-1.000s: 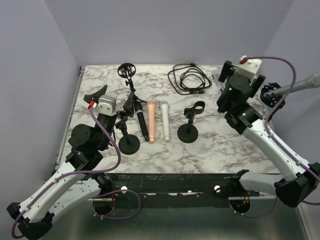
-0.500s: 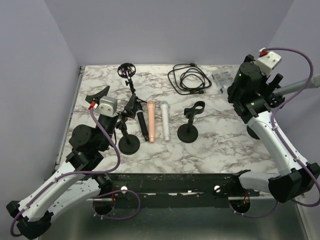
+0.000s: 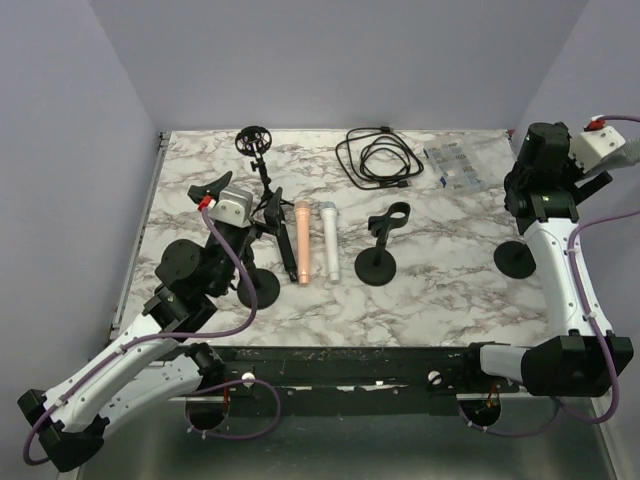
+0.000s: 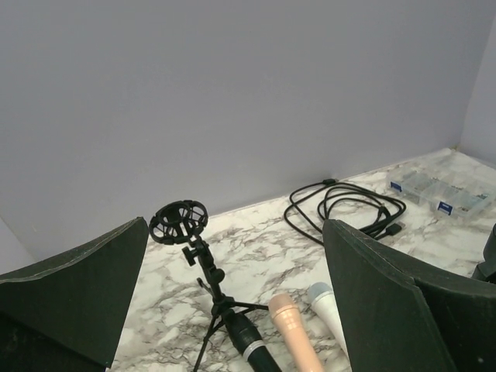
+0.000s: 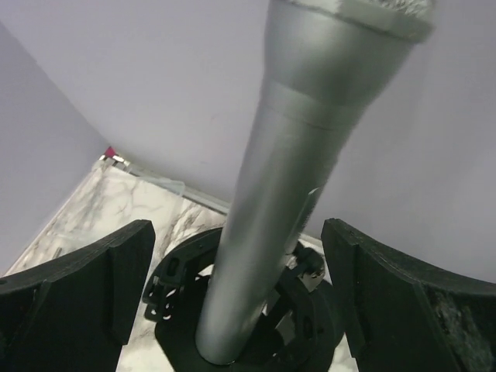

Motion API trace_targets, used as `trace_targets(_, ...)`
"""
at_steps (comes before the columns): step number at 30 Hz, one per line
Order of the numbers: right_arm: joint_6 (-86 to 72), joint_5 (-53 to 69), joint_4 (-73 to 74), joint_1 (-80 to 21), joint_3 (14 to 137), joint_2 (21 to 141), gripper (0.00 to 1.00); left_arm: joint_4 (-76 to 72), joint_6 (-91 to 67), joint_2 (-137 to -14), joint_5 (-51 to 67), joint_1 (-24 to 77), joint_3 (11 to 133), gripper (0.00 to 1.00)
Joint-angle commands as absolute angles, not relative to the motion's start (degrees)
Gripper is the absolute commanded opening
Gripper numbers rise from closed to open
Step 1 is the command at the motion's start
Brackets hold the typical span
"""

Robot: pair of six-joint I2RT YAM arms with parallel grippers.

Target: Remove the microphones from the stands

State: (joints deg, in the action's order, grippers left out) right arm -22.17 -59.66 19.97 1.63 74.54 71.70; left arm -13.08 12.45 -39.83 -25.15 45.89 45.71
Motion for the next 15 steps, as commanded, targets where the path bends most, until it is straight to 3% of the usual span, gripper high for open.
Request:
trace_targets(1, -27.21, -55.24, 19.25, 2.18, 72.69, 71.48, 0.97, -13.18, 12.46, -40.80, -26.10, 46.13, 45.29, 0.99)
trace_targets(15, -26.33, -55.11, 15.96, 7.81, 71.81, 71.14, 0.96, -12.04, 10.66, -44.59, -25.05, 46.14, 45.80, 0.98)
